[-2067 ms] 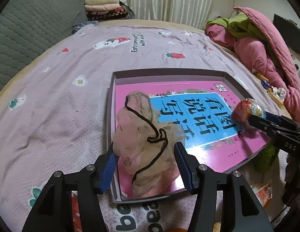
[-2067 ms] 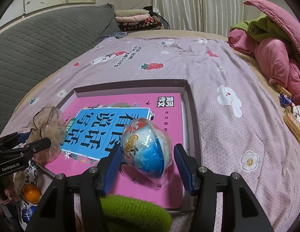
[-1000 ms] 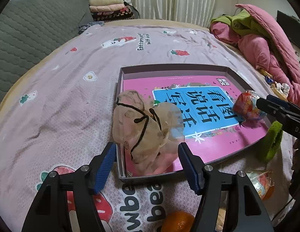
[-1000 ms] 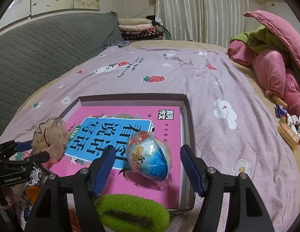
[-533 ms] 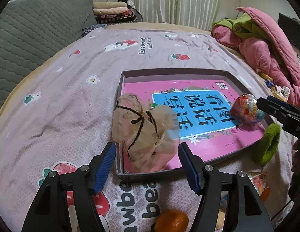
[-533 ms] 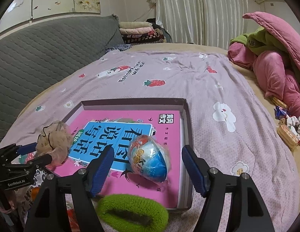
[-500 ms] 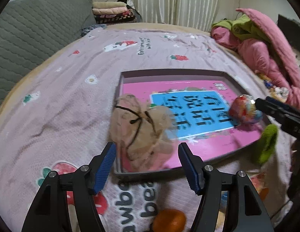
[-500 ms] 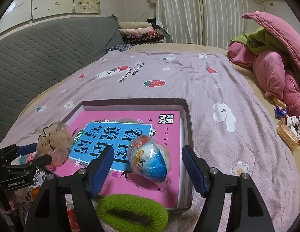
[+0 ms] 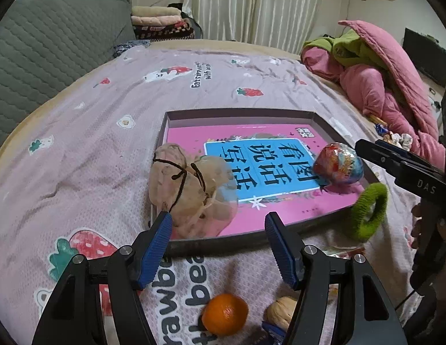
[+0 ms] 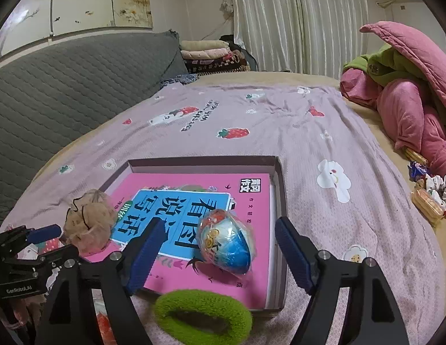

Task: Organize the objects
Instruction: 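Open right gripper and withdraw both grippers from the book tray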

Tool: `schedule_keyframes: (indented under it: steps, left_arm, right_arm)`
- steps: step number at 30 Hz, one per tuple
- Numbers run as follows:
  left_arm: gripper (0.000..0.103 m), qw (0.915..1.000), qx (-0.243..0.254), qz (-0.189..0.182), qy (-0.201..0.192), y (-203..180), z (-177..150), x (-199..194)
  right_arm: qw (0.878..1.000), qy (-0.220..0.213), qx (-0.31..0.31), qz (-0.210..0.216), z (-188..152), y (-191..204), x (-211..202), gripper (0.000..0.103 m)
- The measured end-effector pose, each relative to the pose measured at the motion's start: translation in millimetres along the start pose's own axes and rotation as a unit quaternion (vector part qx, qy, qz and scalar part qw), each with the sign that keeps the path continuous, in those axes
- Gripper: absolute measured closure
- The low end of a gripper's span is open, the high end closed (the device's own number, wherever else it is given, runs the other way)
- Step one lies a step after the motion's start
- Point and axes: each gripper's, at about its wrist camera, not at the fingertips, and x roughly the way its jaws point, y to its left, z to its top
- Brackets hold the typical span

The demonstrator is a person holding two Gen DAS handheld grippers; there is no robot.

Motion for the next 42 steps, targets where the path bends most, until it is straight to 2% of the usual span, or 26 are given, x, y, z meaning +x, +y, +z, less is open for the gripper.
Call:
schedule_keyframes:
  steps: [12, 18, 32, 42]
  left_arm:
    - [0.035, 0.9992, -0.008, -0.014, -0.037, -11.0, -8.7, -33.7]
    - [0.035, 0.9985, 0.0, -0.014, -0.052, -21.6, -13.3, -50.9]
    - [0.034, 0.9977, 0.016, -0.003, -0.066, -36.8, -26.2, -76.7]
    - [0.033, 0.9981, 0.032, 0.004, -0.052, -42.6, -41.8, -80.7]
  right_arm:
    - [0.999, -0.032, -0.008, 0.014, 2.9, 4.7, -22.0, 0.023]
    - [0.999, -0.048, -0.009, 0.021, 2.8, 5.3, -35.0, 0.018]
    - [0.997, -0.068, -0.002, 0.031, -5.1, 4.0, -61.8, 0.018]
    - [0.997, -0.071, -0.026, 0.026, -19.6, 18.4, -70.8, 0.018]
